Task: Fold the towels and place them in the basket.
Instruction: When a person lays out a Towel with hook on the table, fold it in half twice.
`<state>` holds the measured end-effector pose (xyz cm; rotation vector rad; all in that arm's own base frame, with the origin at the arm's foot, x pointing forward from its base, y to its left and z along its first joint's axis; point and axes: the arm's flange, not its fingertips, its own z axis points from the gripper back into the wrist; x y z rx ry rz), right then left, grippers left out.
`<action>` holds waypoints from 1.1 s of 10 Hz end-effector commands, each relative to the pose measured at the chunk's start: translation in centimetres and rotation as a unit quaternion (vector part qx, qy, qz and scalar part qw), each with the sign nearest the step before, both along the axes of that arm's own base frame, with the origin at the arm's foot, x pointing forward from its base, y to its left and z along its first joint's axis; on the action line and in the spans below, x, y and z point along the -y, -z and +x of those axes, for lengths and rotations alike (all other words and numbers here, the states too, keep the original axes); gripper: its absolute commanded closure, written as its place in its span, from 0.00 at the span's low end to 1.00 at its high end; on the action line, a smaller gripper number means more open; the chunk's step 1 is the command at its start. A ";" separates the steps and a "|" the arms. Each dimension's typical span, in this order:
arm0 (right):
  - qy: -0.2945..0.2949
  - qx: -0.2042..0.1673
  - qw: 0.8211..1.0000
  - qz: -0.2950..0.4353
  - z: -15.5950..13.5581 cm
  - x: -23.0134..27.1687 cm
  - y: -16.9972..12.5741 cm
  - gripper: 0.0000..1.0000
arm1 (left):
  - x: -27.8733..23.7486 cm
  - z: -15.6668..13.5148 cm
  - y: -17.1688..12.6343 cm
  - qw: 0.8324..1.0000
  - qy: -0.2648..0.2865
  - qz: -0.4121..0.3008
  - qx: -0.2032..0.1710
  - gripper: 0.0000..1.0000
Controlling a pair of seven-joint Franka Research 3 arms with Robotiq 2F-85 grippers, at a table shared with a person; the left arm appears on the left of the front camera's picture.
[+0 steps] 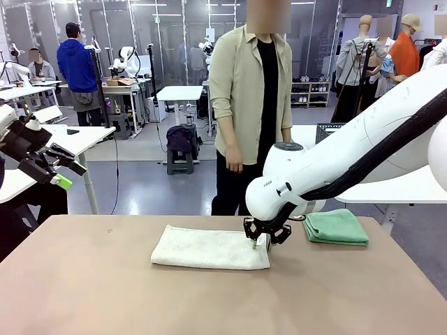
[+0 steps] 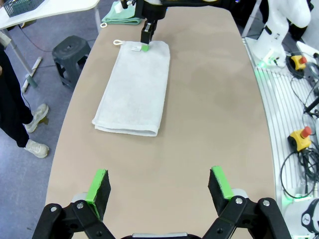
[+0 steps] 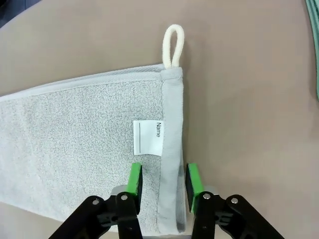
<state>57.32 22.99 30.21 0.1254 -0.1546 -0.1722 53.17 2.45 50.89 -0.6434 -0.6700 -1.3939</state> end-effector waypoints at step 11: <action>0.002 0.007 1.000 -0.018 0.4 -0.8 0.9 0.54 | 0.0 -0.1 -0.1 1.000 -0.001 0.002 0.003 0.00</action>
